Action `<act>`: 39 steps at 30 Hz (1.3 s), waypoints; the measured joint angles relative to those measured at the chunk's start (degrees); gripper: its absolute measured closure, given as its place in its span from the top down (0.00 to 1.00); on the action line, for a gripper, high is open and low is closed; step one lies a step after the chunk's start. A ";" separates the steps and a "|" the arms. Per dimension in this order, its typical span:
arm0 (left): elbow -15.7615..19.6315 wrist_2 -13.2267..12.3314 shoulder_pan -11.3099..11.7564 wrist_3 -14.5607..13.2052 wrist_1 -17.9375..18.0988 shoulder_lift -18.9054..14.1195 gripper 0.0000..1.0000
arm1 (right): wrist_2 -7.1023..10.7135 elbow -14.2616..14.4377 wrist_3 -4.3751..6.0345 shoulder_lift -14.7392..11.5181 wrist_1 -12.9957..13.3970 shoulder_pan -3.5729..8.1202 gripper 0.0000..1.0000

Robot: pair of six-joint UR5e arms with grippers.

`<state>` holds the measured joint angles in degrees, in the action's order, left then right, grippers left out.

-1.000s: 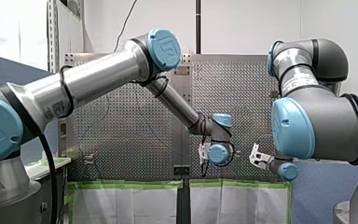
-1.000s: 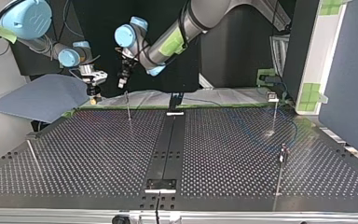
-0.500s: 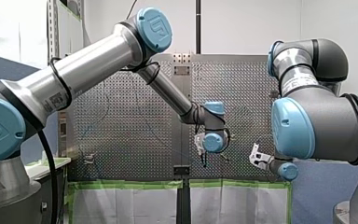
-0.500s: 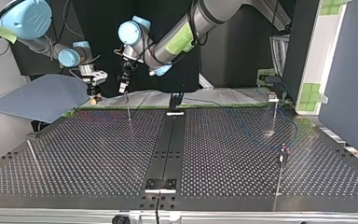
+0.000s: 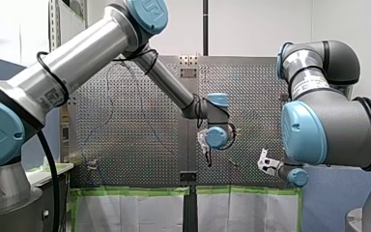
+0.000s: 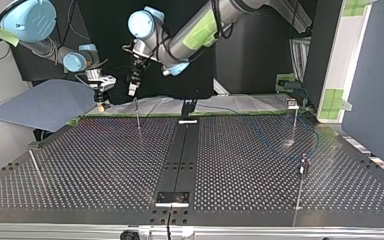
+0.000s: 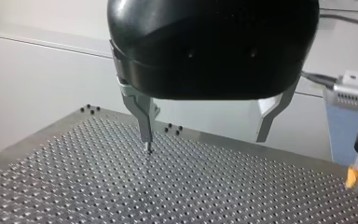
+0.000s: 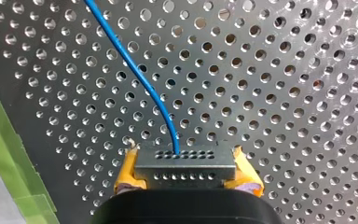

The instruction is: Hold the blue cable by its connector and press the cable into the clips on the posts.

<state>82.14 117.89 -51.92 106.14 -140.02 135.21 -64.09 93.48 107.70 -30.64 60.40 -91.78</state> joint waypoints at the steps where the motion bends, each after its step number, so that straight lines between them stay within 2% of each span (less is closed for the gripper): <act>1: 0.42 0.00 -0.08 0.04 0.00 -0.42 1.00 | 0.00 0.00 0.00 0.00 -0.04 -0.01 0.00; 10: 4.70 0.19 -0.98 -0.26 0.00 -4.69 1.00 | 0.00 0.00 -0.01 0.00 -0.17 -0.08 0.00; 19: 8.97 1.83 -1.63 0.32 0.00 -8.98 1.00 | 0.01 0.00 -0.01 0.00 -0.19 -0.13 0.00; 26: 12.27 1.77 -1.30 2.89 0.52 -12.26 1.00 | 0.00 0.00 -0.02 0.00 -0.18 -0.24 0.00; 34: 16.31 1.07 0.37 6.90 4.10 -16.31 1.00 | 0.07 0.00 -0.01 0.00 -0.19 -0.38 0.00; 39: 18.97 1.44 1.60 8.27 6.71 -18.95 1.00 | 0.09 0.00 -0.04 0.00 -0.25 -0.44 0.00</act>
<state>101.11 119.33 -50.32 114.42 -133.31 116.25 -64.00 93.48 107.66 -30.64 60.15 -92.22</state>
